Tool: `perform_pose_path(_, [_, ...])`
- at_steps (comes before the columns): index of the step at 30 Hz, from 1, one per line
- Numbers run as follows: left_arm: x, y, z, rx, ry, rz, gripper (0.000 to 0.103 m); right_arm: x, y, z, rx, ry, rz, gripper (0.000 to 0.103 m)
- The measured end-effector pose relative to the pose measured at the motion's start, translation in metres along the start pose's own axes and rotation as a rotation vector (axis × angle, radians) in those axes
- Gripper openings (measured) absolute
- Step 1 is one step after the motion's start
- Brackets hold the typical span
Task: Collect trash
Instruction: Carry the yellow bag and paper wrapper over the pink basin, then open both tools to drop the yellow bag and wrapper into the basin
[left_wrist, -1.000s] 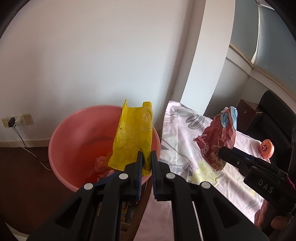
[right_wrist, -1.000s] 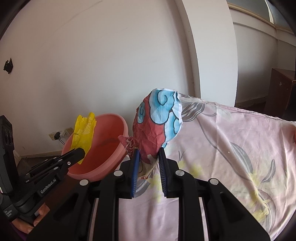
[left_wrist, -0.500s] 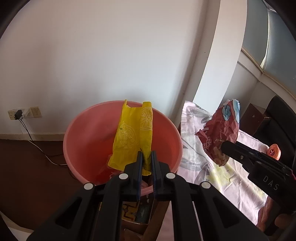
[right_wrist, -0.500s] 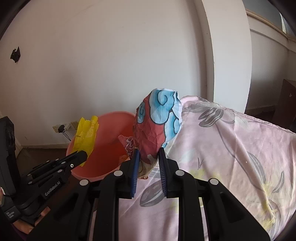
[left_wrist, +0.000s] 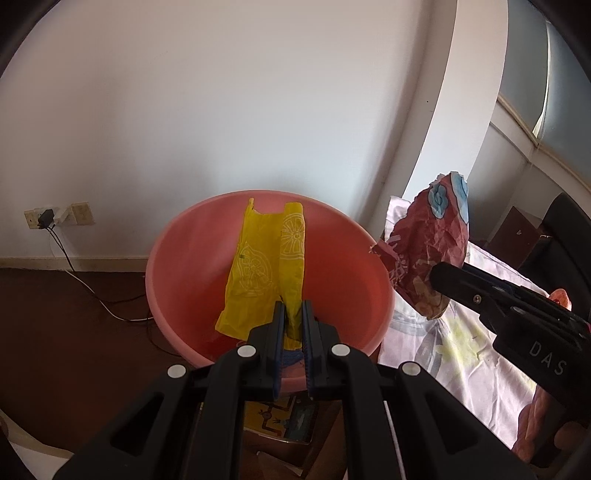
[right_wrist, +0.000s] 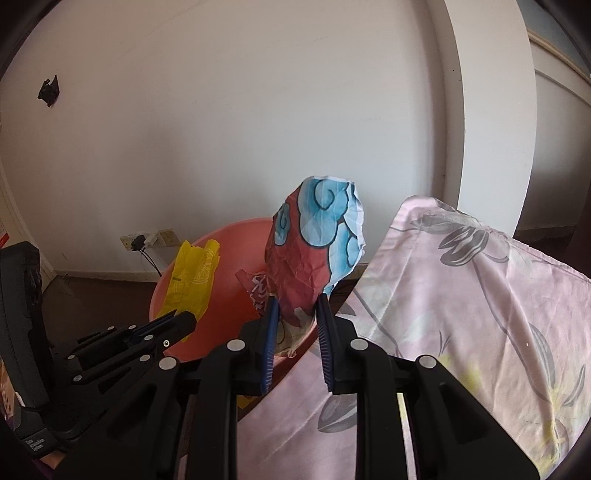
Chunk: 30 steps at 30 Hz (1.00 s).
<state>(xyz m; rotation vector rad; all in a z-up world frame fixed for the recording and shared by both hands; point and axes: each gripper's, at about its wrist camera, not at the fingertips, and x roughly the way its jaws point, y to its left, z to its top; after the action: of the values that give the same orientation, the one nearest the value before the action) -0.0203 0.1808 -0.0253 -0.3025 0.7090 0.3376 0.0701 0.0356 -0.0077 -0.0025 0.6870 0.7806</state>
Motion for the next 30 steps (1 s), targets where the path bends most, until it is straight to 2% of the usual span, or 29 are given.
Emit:
perform_pose_path(12, [0.009, 0.003, 0.003, -0.019, 0.024, 0.019, 0.008, 0.027, 0.020, 0.001, -0.054, 0.057, 0.040, 0.021])
perform_pose_path(30, [0.024, 0.017, -0.002, -0.065, 0.076, 0.019, 0.009, 0.059, 0.023, -0.006, -0.064, 0.131, 0.060, 0.021])
